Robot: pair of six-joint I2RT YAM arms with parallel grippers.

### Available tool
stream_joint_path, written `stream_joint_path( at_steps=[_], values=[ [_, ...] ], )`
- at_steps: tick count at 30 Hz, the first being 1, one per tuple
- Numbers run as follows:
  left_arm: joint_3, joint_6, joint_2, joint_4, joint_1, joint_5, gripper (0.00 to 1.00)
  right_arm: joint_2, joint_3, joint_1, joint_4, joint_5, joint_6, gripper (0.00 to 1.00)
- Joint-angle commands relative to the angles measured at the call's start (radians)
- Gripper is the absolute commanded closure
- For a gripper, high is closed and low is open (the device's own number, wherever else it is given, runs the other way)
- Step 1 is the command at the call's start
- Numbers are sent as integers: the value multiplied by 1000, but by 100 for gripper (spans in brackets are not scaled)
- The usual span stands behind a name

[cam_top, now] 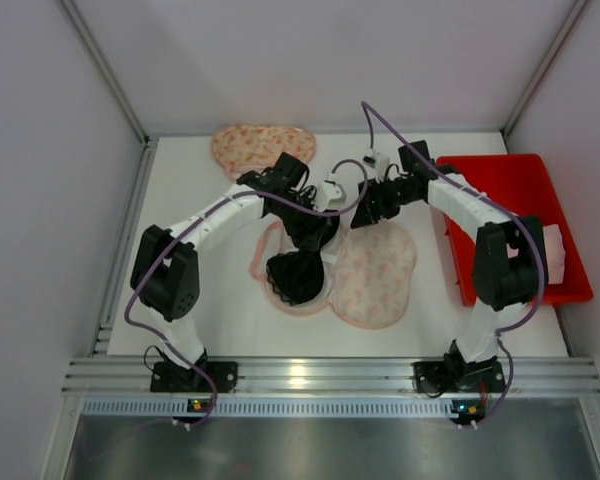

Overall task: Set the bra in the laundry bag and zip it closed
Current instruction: Adjust the bra in the laundry bag, then close the laundry bag at the center of the board.

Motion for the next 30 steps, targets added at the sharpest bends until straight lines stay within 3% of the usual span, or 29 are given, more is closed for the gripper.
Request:
stream_joint_path(
  at_steps=[1, 6, 7, 9, 10, 16, 20, 30],
  values=[
    [38, -173, -138, 51, 17, -64, 30, -134, -48, -53, -46, 45, 21, 30],
    [35, -289, -241, 67, 71, -56, 25, -264, -163, -162, -118, 146, 84, 32],
    [28, -309, -257, 83, 111, -26, 15, -280, -196, -193, -129, 187, 87, 33],
    [9, -384, -299, 116, 190, 24, 12, -322, -235, -218, -163, 250, 109, 34],
    [-9, -415, -312, 155, 226, 76, 2, -332, -245, -237, -175, 294, 141, 35],
    [-52, -543, -361, 192, 405, 70, 2, -359, -336, -259, -238, 391, 245, 38],
    [-148, -601, -454, 316, 485, -25, 2, -402, -440, -259, -197, 378, 291, 42],
    [-273, -570, -588, 354, 513, -65, 2, -341, -526, -219, -89, 376, 319, 55]
  ],
)
